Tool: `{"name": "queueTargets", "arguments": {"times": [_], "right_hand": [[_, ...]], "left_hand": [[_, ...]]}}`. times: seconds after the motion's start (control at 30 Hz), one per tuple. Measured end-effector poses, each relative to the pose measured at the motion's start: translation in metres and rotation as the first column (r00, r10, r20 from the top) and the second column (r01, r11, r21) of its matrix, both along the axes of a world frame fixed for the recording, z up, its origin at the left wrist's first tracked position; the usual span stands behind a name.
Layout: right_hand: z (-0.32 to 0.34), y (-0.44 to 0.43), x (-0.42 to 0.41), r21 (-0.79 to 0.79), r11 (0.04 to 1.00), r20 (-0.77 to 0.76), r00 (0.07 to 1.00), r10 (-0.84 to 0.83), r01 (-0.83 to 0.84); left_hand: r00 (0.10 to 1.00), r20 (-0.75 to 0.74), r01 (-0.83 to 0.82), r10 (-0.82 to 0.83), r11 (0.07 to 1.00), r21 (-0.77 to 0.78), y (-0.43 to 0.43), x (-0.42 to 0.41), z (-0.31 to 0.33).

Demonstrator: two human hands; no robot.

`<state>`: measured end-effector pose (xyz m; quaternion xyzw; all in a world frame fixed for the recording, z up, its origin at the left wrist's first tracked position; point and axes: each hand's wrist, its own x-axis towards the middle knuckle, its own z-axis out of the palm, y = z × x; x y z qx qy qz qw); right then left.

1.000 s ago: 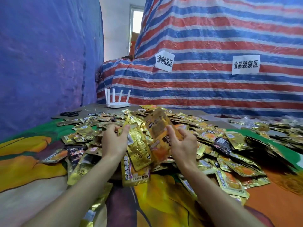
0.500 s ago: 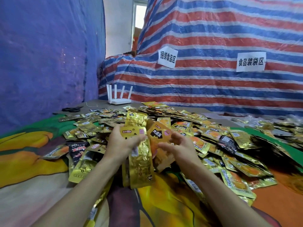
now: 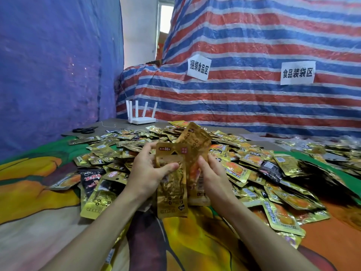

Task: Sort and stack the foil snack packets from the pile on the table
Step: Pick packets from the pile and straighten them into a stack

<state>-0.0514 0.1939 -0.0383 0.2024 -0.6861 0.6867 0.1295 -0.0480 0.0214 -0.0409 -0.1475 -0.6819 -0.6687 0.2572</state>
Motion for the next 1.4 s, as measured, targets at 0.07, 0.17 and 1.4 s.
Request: {"name": "queueTargets", "arguments": {"times": [0.07,0.17,1.4], "right_hand": [[-0.001,-0.002,0.0,-0.033,0.999,0.003,1.0,0.026,-0.026],[-0.002,-0.005,0.001,-0.083,0.994,0.004,0.997,0.075,-0.075],[-0.003,0.007,-0.001,-0.108,0.992,0.068,0.995,0.073,-0.065]], "left_hand": [[1.0,0.014,0.001,-0.001,1.0,-0.004,0.001,0.001,-0.001],[1.0,-0.014,0.009,-0.009,0.998,-0.062,0.004,0.006,-0.001],[0.686,-0.211,-0.713,0.696,0.587,-0.384,0.004,0.005,-0.001]]}}
